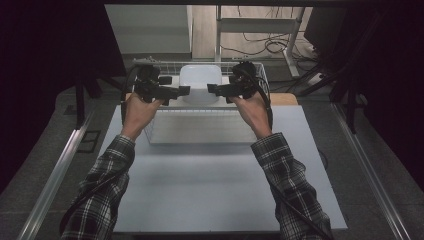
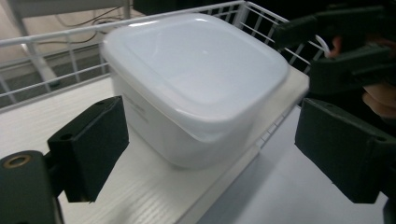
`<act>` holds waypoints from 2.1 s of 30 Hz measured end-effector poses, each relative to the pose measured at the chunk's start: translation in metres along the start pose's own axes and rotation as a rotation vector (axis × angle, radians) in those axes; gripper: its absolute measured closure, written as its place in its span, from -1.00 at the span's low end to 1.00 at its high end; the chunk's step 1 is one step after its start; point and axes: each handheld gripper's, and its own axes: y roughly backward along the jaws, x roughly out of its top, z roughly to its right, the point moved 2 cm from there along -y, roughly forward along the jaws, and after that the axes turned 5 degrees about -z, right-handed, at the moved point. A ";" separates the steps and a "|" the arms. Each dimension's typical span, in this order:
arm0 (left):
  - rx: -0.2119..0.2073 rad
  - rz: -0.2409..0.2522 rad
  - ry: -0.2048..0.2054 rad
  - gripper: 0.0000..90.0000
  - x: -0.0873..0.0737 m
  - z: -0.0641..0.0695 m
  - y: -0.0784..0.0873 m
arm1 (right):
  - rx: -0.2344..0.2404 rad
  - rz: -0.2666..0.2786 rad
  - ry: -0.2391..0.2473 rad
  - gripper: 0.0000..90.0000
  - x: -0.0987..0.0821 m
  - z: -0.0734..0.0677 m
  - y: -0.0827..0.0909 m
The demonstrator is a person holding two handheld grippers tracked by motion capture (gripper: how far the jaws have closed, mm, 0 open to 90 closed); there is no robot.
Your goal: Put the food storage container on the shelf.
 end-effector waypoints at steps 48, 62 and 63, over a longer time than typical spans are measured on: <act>-0.149 -0.062 -0.115 -0.96 -0.073 0.043 0.006 | 0.021 -0.006 0.167 -0.97 -0.078 -0.021 0.029; -0.132 -0.078 -0.127 -0.93 -0.113 0.051 -0.004 | 0.049 -0.010 0.181 -0.97 -0.108 -0.033 0.025; -0.130 -0.080 -0.128 -0.93 -0.116 0.052 -0.005 | 0.052 -0.011 0.182 -0.97 -0.110 -0.033 0.025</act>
